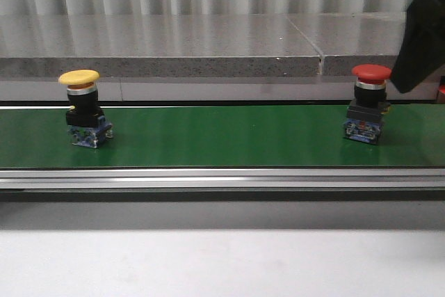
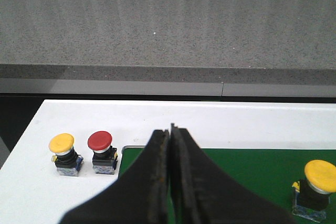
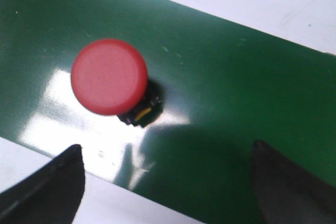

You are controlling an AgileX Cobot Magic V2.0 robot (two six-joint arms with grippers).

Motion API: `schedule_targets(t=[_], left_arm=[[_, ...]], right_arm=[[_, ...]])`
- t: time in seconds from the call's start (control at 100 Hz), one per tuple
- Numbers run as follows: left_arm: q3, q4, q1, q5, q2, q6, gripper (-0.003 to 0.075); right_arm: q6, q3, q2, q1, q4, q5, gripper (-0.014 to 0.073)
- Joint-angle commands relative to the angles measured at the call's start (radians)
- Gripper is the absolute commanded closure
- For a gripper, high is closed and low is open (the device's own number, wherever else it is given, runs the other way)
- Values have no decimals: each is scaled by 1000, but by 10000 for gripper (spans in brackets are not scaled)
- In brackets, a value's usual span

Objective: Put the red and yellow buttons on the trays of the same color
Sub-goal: 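Lower the right gripper onto the red button at the belt's end, then lift the red button with the right gripper over the red tray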

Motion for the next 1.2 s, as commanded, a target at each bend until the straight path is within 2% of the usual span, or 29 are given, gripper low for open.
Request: schedule_targets(t=[0.0, 0.24, 0.31, 0.38, 0.55, 0.62, 0.82, 0.98, 1.19], left_arm=[[-26, -15, -5, -80, -3, 4, 740], [-26, -15, -5, -80, -3, 4, 740], [-26, -15, -5, -80, -3, 4, 740], [-26, -15, -5, -80, -3, 4, 740], [-26, -15, -5, -80, -3, 4, 740], [-26, -15, -5, -80, -3, 4, 740], [-26, -15, -5, -80, -3, 4, 740], [-26, -15, -5, -80, -3, 4, 740], [-26, -15, -5, -80, -3, 4, 740]], right_arm=[[-13, -59, 28, 10, 10, -49, -35], [-13, -122, 131, 13, 10, -59, -28], [-13, -140, 155, 13, 10, -59, 5], [-13, -152, 171, 13, 10, -59, 94], [-13, -170, 173, 12, 10, -23, 440], [-13, -188, 172, 8, 10, 16, 508], [-13, -316, 171, -80, -4, 152, 512], [-13, -440, 171, -224, -7, 234, 512], [-13, -552, 183, -426, -7, 235, 512]])
